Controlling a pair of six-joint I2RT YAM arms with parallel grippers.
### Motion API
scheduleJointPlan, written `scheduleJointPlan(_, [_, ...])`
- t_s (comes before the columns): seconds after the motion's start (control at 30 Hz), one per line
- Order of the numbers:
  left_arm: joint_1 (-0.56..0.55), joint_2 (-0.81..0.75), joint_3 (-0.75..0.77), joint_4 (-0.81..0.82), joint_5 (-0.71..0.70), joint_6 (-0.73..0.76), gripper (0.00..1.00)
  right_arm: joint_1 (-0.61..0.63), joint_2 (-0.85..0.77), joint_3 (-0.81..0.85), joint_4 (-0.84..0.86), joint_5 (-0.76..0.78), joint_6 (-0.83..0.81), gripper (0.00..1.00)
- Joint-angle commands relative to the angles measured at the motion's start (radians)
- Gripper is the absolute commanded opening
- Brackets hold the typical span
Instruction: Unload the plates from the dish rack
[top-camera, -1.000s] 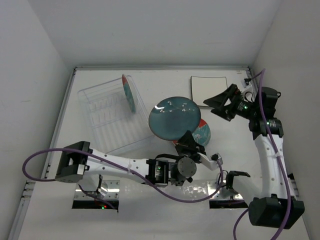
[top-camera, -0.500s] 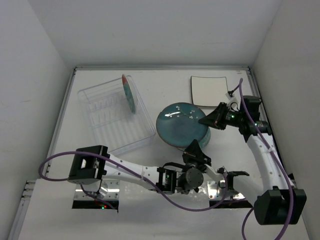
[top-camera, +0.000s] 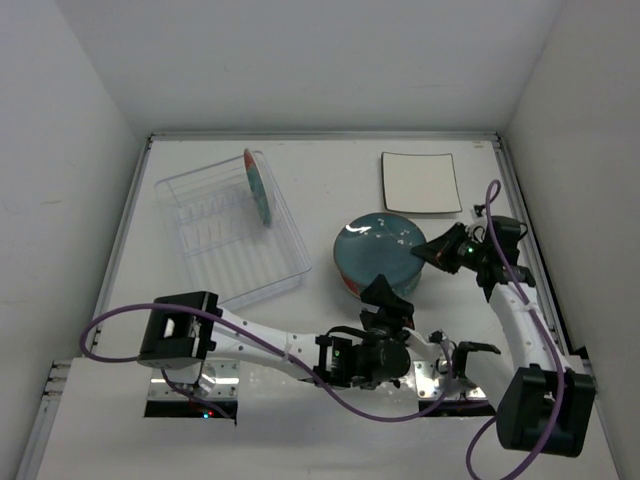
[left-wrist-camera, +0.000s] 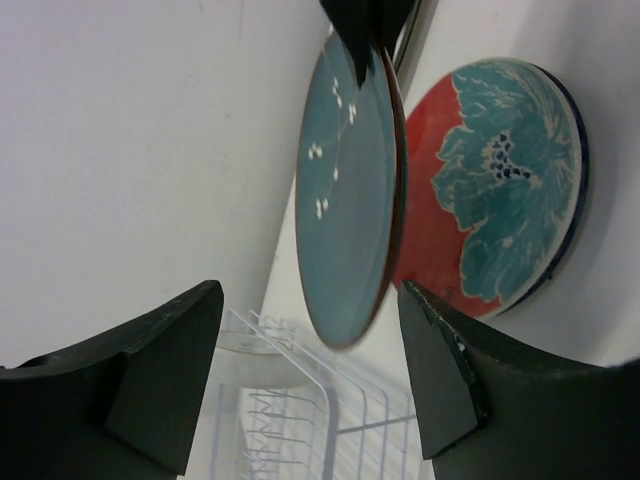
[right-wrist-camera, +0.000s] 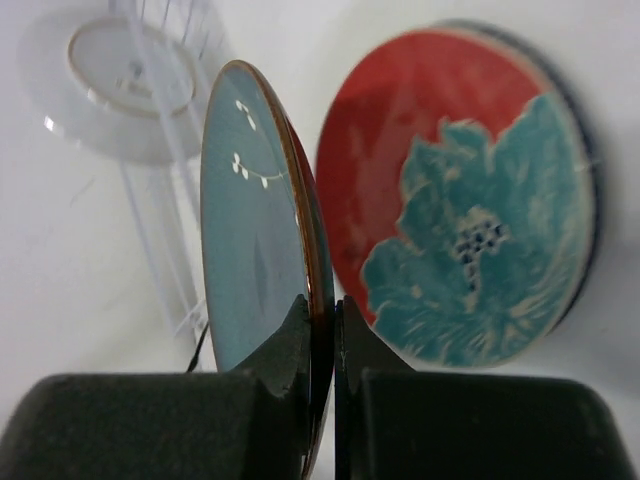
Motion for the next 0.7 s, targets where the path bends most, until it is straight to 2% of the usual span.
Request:
scheduleJointPlan(0.0, [-0.010,-0.016,0.022,-0.098,-0.015,-0.170,0.68,-0.043,-0.045,0.020,0.212,-0.062,0.087,0.00])
scheduleJointPlan(0.17, [-0.012,-0.004,0.039,-0.216,-0.011,-0.323,0.70,-0.088,-0.029,-0.015,0.216,-0.071,0.054,0.00])
scheduleJointPlan(0.2, [-0.012,-0.016,0.060,-0.315,-0.005,-0.360,0.70,-0.092,-0.022,-0.015,0.209,-0.074,0.035,0.00])
scheduleJointPlan(0.33, [-0.012,-0.106,0.088,-0.450,0.028,-0.552,0.73,-0.099,-0.002,-0.017,0.112,-0.065,-0.081,0.00])
scheduleJointPlan(0.4, [-0.012,-0.161,0.105,-0.503,0.079,-0.607,0.75,-0.099,0.003,-0.045,0.126,-0.068,-0.088,0.00])
scheduleJointPlan(0.53, [-0.010,-0.246,0.090,-0.516,0.199,-0.718,0.79,-0.099,0.017,-0.082,0.164,-0.083,-0.094,0.00])
scheduleJointPlan(0.67, [-0.009,-0.295,0.053,-0.510,0.307,-0.761,0.81,-0.099,0.037,-0.096,0.176,-0.091,-0.097,0.00])
